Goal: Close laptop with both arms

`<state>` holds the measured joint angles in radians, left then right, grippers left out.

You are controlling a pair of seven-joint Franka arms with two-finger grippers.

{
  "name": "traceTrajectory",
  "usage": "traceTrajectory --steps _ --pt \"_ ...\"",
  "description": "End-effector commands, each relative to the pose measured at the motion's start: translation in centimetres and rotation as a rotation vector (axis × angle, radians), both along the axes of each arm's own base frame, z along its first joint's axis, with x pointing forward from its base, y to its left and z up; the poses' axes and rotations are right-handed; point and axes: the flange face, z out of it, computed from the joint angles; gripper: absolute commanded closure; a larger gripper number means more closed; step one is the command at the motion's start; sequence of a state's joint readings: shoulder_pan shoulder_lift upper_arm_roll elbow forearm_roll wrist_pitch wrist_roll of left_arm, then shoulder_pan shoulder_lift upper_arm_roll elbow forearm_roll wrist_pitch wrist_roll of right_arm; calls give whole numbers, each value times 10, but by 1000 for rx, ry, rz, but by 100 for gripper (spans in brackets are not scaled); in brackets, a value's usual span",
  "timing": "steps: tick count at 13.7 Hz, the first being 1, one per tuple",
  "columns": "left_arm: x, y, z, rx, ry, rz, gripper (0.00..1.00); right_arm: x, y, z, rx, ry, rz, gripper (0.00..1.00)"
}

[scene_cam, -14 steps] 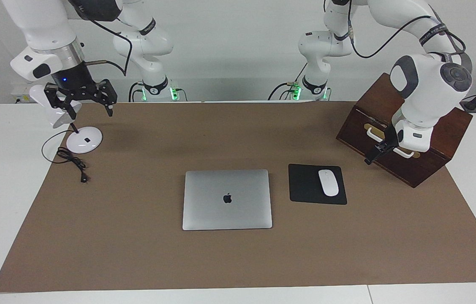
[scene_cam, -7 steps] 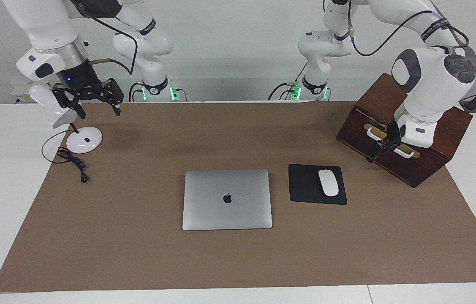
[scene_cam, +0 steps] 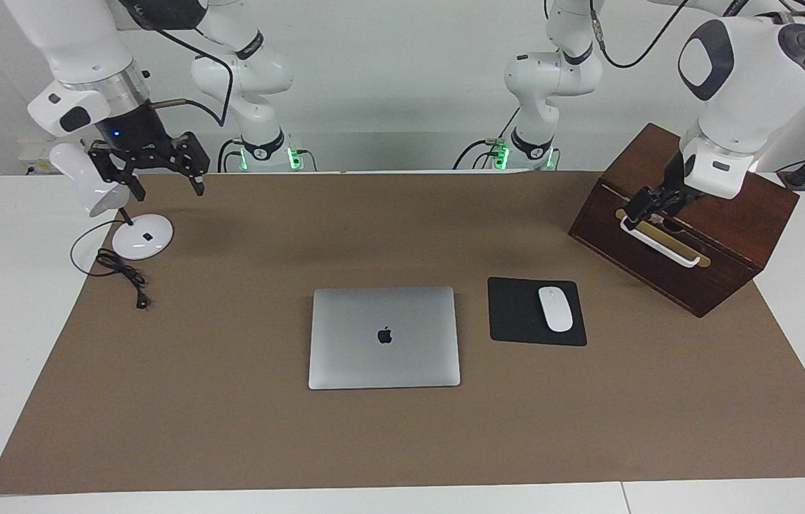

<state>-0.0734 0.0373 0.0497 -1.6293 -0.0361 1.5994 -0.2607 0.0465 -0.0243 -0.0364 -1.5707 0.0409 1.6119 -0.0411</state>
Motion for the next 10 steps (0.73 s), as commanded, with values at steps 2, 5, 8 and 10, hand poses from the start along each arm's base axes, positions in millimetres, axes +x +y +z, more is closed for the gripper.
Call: traceTrajectory --steps 2,5,8,10 --pt "-19 0 -6 10 30 -35 0 -7 -2 0 12 -4 -18 0" --pt "-21 -9 -2 8 13 -105 0 -7 -2 0 12 -3 -18 0" --pt "-23 -11 4 6 -1 -140 0 -7 -2 0 12 -3 -19 0" --pt "-21 -12 4 5 -17 -144 0 -7 -5 0 11 -1 -19 0"
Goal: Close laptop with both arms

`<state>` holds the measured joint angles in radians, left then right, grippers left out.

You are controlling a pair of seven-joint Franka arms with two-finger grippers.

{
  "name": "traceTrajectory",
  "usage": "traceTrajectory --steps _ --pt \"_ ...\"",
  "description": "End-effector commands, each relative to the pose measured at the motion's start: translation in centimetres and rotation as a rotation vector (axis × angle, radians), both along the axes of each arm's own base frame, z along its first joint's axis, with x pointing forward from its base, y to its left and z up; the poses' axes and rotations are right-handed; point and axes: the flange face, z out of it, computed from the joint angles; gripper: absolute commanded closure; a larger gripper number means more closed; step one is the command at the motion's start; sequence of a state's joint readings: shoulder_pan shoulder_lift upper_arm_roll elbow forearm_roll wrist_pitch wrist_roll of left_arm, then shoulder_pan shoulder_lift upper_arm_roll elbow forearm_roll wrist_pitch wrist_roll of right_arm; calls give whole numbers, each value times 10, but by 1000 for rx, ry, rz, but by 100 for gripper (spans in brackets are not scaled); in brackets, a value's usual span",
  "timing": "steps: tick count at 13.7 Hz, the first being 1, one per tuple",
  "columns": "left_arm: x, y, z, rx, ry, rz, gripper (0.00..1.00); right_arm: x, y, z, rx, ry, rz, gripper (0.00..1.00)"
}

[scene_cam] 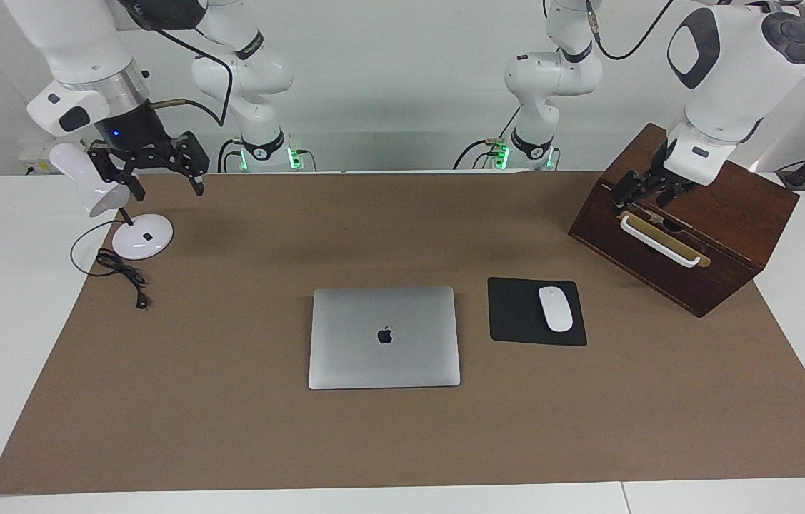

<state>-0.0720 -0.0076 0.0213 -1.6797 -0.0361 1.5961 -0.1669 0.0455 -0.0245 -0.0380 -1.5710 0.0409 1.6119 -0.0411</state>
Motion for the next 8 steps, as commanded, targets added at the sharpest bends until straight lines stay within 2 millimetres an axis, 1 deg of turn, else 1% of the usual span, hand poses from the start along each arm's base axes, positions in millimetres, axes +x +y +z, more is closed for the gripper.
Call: traceTrajectory --steps 1,3,4,5,8 --pt "-5 2 3 13 -24 -23 0 -7 -3 0 10 0 -15 0" --pt "-4 3 8 16 -30 -22 0 -7 -2 0 11 0 -13 0" --pt "-4 -2 13 18 -35 -30 0 -7 -2 -1 11 2 -13 0" --pt "-5 -11 18 19 -42 -46 0 -7 -2 -1 11 2 -13 0" --pt "-7 -10 15 21 -35 -47 0 -7 -2 -1 11 0 -13 0"
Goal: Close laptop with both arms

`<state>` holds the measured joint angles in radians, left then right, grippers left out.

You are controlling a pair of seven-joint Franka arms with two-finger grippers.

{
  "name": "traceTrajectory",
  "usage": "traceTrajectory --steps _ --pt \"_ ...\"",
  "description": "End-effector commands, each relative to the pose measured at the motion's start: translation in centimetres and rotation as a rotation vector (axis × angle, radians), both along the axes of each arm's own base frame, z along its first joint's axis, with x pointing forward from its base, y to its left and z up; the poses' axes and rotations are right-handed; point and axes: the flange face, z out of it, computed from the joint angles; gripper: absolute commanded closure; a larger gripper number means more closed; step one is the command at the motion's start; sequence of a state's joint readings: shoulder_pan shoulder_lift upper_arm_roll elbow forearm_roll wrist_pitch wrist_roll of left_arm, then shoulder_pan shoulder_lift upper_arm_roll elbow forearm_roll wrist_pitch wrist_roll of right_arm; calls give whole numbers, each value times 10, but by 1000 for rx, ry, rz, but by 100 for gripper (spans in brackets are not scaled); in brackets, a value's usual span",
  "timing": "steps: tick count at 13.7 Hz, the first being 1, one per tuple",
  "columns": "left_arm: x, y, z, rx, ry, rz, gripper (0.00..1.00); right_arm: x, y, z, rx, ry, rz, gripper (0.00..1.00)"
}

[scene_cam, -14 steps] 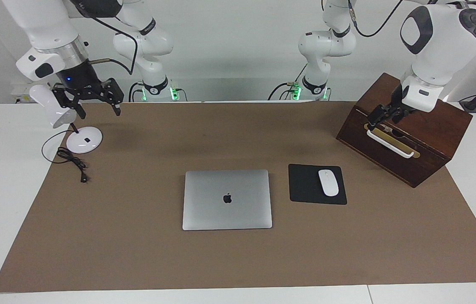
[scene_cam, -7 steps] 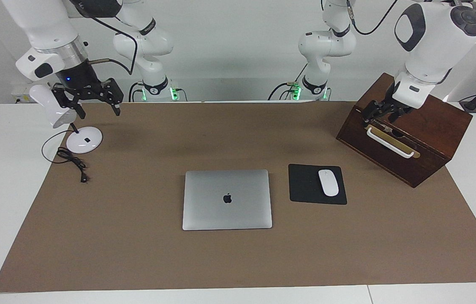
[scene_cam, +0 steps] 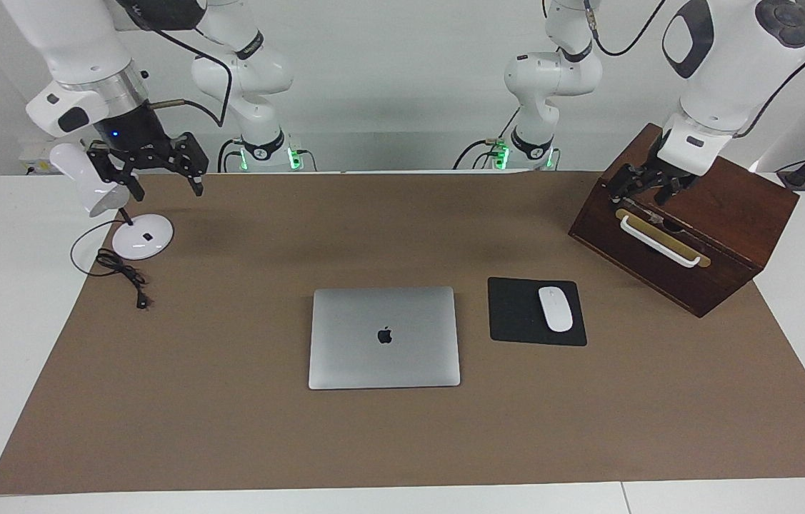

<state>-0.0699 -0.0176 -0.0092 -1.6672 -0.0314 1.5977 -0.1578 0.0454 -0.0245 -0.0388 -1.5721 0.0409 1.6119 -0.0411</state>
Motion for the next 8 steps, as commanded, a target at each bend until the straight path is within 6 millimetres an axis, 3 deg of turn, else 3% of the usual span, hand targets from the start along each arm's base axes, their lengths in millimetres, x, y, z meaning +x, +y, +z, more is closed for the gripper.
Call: traceTrajectory --steps 1,8 --pt "-4 4 4 18 -11 -13 0 -7 0 1 11 -3 -11 0" --pt "-3 8 4 14 -22 -41 0 -7 -4 0 11 2 -14 0"
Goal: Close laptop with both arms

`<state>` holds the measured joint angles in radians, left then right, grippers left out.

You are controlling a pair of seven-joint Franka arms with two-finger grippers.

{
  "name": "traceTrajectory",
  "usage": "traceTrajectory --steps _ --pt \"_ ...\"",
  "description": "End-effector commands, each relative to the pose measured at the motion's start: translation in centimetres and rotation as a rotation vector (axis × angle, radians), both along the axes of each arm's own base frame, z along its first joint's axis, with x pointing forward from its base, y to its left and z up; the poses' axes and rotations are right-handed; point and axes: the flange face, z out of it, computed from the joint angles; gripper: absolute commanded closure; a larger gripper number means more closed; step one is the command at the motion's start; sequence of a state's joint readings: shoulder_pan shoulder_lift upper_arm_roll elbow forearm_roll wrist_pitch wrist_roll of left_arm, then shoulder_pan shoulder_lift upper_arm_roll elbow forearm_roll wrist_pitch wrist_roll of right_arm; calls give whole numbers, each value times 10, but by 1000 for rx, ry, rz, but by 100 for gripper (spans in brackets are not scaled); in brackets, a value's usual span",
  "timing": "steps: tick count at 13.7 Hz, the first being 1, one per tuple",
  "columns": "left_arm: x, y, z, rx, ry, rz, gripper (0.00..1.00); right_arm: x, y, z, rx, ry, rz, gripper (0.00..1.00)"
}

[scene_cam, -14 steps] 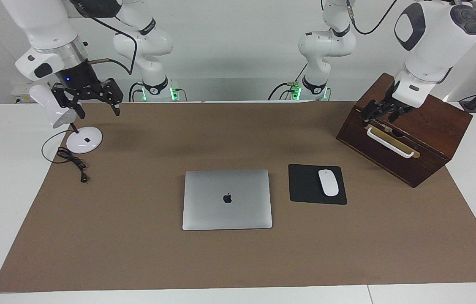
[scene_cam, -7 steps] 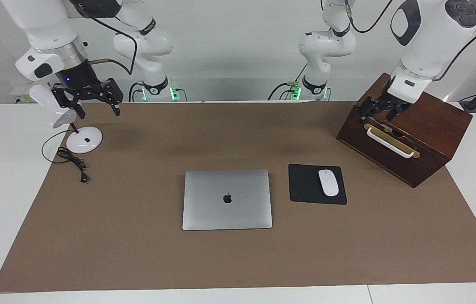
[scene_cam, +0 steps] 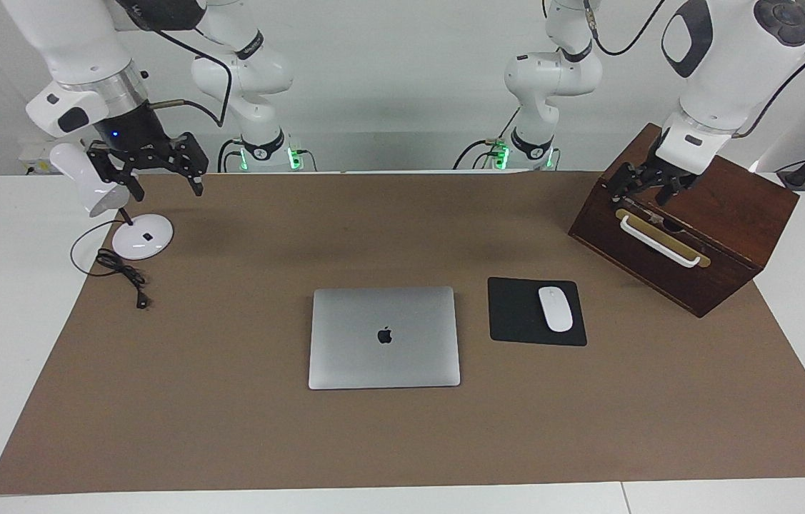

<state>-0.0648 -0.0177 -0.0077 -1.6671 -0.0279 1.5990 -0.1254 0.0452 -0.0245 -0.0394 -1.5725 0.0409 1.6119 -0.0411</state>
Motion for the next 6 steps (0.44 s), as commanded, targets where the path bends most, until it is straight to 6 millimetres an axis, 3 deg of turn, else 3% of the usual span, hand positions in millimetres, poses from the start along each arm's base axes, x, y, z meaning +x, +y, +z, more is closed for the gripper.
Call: traceTrajectory --steps 1,6 --pt "-3 4 4 12 -20 -15 0 -7 -3 0 11 0 -13 0" --pt "-3 3 6 12 -24 -18 0 -7 -4 1 11 -6 -15 0"
